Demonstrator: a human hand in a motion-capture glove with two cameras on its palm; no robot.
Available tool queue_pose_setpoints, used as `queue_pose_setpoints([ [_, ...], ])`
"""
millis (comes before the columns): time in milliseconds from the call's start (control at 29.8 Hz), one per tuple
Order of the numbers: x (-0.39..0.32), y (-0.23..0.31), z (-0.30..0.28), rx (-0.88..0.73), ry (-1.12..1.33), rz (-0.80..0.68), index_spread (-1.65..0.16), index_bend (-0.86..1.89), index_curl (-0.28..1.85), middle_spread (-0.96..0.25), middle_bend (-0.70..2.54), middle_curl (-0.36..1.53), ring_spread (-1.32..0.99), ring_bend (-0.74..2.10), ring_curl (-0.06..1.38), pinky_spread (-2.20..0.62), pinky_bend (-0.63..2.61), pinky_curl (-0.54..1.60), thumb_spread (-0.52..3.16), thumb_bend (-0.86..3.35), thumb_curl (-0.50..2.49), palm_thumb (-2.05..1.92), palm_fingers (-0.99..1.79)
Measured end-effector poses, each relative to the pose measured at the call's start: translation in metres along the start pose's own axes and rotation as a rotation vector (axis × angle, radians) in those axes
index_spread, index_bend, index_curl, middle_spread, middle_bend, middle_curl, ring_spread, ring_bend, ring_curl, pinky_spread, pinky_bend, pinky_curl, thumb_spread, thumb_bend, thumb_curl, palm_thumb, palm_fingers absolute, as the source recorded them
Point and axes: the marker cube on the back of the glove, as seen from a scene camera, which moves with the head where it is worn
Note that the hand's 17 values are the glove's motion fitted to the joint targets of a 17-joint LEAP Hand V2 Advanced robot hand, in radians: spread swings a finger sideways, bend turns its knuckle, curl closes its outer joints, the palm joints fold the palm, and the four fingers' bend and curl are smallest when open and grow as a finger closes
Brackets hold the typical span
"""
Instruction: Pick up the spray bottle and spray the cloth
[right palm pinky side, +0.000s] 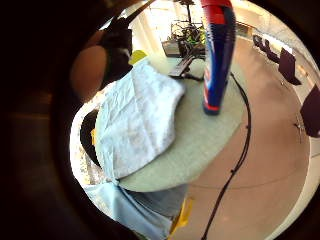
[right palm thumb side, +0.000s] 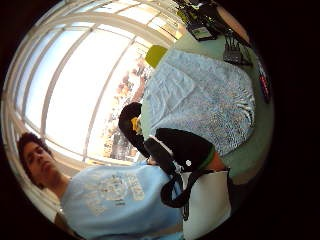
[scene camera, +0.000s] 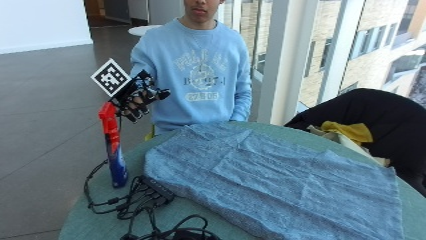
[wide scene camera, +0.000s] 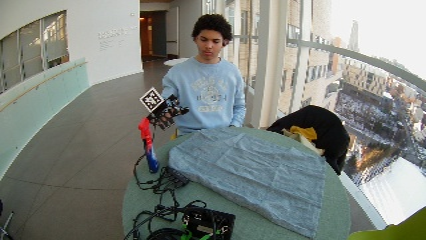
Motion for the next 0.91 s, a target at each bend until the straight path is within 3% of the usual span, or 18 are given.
queue_pose_setpoints([
  [202,0.016,-0.004,-0.009,0.109,-0.078,0.059,-0.40,0.09,0.20,-0.06,0.24,0.36,0.01,0.29,0.30,0.19,0.44,0.38,1.01,-0.03,0.25,0.43,0.55],
  [403,0.035,0.023,-0.017,-0.029,-0.215,-0.030,-0.39,0.11,0.21,-0.06,0.27,0.38,0.01,0.29,0.30,0.18,0.43,0.38,0.99,-0.03,0.25,0.42,0.57],
  [538,0.039,0.011,-0.015,0.146,-0.232,0.109,-0.38,0.11,0.21,-0.06,0.27,0.38,0.01,0.29,0.31,0.18,0.42,0.38,0.99,-0.03,0.26,0.42,0.57],
  [907,0.084,-0.007,-0.022,0.206,-0.317,0.249,-0.37,0.12,0.21,-0.06,0.27,0.39,0.02,0.30,0.31,0.18,0.41,0.37,0.98,-0.03,0.26,0.42,0.58],
])
